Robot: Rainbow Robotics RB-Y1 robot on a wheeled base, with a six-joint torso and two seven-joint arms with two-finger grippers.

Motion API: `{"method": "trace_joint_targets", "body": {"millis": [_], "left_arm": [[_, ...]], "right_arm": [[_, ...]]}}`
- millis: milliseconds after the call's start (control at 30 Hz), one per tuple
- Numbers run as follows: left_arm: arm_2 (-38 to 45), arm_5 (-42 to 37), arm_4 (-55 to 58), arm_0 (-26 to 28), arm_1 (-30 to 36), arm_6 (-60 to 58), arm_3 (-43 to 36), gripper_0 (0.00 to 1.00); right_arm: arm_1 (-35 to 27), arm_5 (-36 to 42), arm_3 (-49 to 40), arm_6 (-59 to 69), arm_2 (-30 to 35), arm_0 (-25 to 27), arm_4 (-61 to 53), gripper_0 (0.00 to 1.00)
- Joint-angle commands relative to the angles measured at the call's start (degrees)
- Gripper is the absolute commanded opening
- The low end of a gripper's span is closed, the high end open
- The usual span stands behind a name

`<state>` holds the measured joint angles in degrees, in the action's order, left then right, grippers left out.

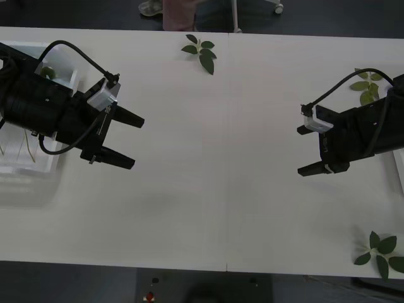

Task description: Put the red flowers into the right box and the blue flowers into the left box

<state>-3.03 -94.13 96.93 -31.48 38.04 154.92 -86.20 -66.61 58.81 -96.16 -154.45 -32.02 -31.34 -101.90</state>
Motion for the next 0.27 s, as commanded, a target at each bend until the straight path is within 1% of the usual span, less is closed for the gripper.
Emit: {"method": "trace_joint_targets", "body": {"millis": [33,267], "left_arm": [[0.83,0.53,0.72,-0.51,0.28,0.08,-0.9,1.0],[0.83,0.53,0.72,-0.51,0.28,0.08,-0.9,1.0]], "right_arm": [[-0.45,-0.19,-0.96,-0.55,1.17,-0.74,-0.14,1.0],[-0.45,-0.19,-0.96,-0.55,1.17,-0.74,-0.14,1.0]]}}
